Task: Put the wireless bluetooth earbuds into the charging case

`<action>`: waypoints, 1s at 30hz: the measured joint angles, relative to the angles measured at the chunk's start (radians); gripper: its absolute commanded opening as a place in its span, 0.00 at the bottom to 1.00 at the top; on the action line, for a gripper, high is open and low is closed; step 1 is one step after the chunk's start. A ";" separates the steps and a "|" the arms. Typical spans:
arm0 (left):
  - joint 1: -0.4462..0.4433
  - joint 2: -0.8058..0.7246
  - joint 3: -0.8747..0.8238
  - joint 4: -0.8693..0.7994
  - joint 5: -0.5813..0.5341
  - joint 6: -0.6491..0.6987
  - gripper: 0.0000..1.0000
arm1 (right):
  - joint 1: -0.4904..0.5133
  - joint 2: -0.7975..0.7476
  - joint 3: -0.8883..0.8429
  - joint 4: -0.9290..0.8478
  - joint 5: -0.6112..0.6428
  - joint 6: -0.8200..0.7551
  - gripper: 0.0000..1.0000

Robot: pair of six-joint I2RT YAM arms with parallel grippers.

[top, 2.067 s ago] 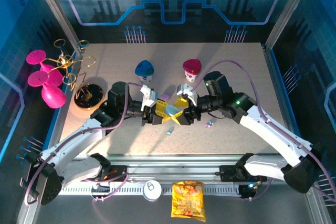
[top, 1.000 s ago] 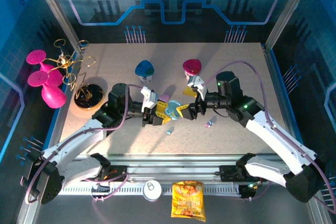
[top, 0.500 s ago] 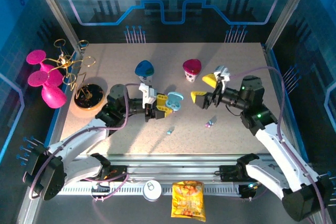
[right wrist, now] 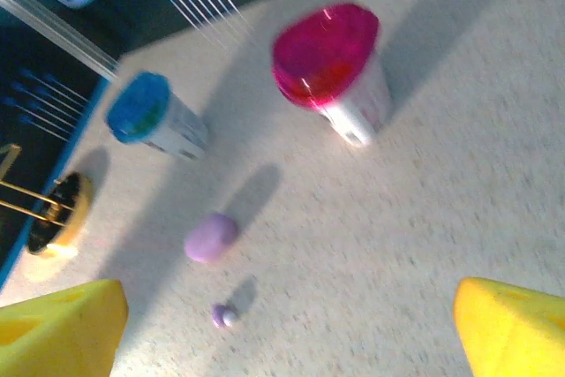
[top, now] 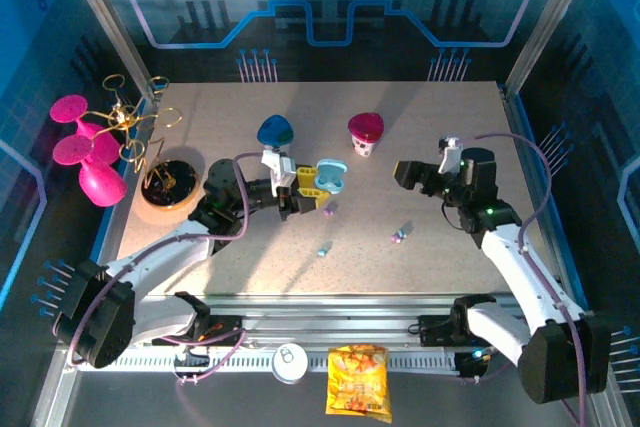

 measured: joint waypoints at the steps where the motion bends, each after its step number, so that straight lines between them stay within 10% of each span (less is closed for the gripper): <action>1: 0.000 -0.003 -0.017 0.013 -0.006 0.000 0.26 | 0.023 0.004 -0.011 -0.022 0.024 0.000 0.91; 12: 0.001 -0.118 -0.148 0.081 -0.049 -0.045 0.26 | 0.423 0.125 -0.060 -0.148 0.232 0.048 0.76; 24: 0.001 -0.058 -0.153 0.194 -0.074 -0.078 0.25 | 0.267 0.111 -0.131 -0.208 0.283 0.149 0.73; 30: 0.001 -0.043 -0.153 0.206 -0.074 -0.077 0.25 | 0.246 0.279 -0.045 -0.245 0.260 0.097 0.53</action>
